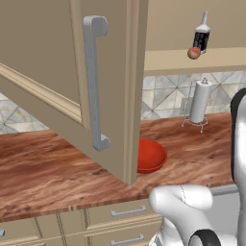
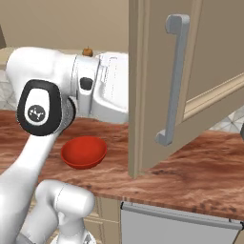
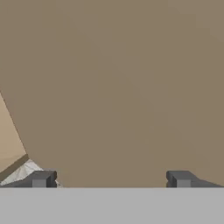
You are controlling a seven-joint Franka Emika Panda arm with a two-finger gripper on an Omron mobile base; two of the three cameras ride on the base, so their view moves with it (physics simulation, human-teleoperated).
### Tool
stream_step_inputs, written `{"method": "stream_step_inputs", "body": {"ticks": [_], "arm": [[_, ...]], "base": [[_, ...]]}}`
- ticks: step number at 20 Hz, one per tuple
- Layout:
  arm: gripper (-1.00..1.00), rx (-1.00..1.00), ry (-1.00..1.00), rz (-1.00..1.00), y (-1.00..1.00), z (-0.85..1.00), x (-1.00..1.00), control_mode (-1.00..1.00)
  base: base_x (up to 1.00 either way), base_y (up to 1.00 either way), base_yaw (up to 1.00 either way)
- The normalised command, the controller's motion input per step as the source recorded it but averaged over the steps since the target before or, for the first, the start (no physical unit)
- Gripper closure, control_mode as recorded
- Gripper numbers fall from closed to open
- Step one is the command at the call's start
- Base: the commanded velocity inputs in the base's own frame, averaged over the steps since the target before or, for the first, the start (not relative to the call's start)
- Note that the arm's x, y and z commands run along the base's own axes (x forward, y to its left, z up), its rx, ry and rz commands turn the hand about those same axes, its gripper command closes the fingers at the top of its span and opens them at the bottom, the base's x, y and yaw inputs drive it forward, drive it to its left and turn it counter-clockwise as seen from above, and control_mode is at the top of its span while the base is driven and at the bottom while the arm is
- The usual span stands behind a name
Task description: Open the cabinet. Pick the apple and peach from the cabinet and place them into the bowl. Then close the cabinet.
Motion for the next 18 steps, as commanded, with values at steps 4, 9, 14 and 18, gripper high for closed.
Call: {"method": "stream_step_inputs", "body": {"ticks": [4, 9, 14, 18], "arm": [[-1.0, 0.0, -0.23, 0.0, 0.46, 0.0, -0.57, -1.0], [-1.0, 0.0, -0.06, 0.1, 1.0, -0.28, -0.09, -1.0], [-1.0, 0.0, 0.0, 0.15, 1.0, -0.1, 0.0, -1.0], [-1.0, -0.05, 0.0, 0.4, 0.56, -0.09, 0.0, -1.0]], "base": [[0.0, 0.0, 0.0], [0.0, 0.0, 0.0], [0.0, 0.0, 0.0], [0.0, 0.0, 0.0]]}}
